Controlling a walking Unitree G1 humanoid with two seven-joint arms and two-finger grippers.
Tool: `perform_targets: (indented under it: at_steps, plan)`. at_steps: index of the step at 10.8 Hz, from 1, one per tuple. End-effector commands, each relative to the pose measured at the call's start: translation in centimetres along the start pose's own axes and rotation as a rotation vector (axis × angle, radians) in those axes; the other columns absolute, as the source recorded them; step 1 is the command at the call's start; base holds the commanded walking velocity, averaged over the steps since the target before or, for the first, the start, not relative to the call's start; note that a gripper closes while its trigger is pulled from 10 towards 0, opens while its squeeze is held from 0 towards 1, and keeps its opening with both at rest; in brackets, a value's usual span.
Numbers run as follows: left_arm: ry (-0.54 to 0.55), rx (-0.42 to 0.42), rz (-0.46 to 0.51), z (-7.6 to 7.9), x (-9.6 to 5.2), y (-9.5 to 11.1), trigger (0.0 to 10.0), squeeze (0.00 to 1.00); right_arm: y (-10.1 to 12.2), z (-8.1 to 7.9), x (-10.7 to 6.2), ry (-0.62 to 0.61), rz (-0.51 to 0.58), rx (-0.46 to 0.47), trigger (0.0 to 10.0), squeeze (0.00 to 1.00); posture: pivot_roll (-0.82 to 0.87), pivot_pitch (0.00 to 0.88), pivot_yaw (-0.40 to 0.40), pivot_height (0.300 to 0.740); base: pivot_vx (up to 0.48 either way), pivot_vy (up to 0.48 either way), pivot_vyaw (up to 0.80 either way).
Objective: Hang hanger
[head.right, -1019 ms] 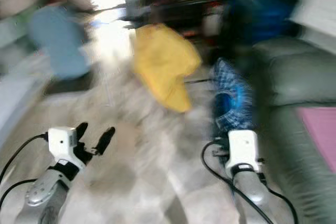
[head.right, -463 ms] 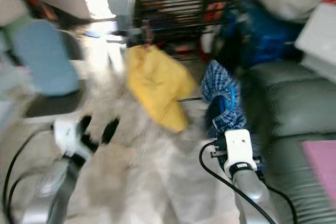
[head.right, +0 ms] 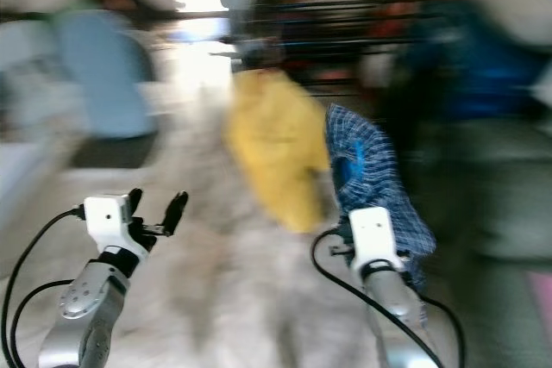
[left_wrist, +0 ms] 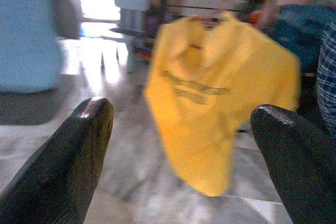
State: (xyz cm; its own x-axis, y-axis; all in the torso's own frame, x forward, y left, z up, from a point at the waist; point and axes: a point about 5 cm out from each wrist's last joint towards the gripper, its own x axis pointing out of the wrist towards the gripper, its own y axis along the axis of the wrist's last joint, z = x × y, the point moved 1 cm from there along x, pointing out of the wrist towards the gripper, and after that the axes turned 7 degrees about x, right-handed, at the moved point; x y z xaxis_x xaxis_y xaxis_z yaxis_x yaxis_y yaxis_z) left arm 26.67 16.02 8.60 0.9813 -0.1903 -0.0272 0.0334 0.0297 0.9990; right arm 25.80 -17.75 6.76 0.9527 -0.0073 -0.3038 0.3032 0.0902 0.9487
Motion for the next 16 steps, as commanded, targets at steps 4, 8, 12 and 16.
perform_targets:
  at_steps: [4,8,12,16]
  plan:
    - [-0.054,-0.021,0.028,0.6,0.7,0.7,10.0,0.0,-0.1,1.0,0.4,-0.063,0.024,0.011,10.0,0.0,-0.26,0.0,0.125,0.74,0.192,0.0,0.0]
    - [-0.066,-0.055,0.029,1.3,1.0,0.4,10.0,0.0,-0.3,1.6,0.3,-0.086,0.021,-0.004,10.0,0.0,-0.27,0.0,0.102,0.74,0.435,0.0,0.0]
    - [0.009,-0.082,0.058,1.9,1.7,0.4,10.0,0.0,0.7,1.1,1.8,0.002,0.015,-0.056,10.0,0.0,-0.22,0.0,-0.009,0.74,0.405,0.0,0.0]
    - [0.111,-0.069,0.05,0.3,1.6,0.2,10.0,0.0,1.1,1.7,3.9,-0.079,-0.006,-0.072,10.0,0.0,-0.15,0.0,-0.05,0.74,0.0,0.0,0.0]
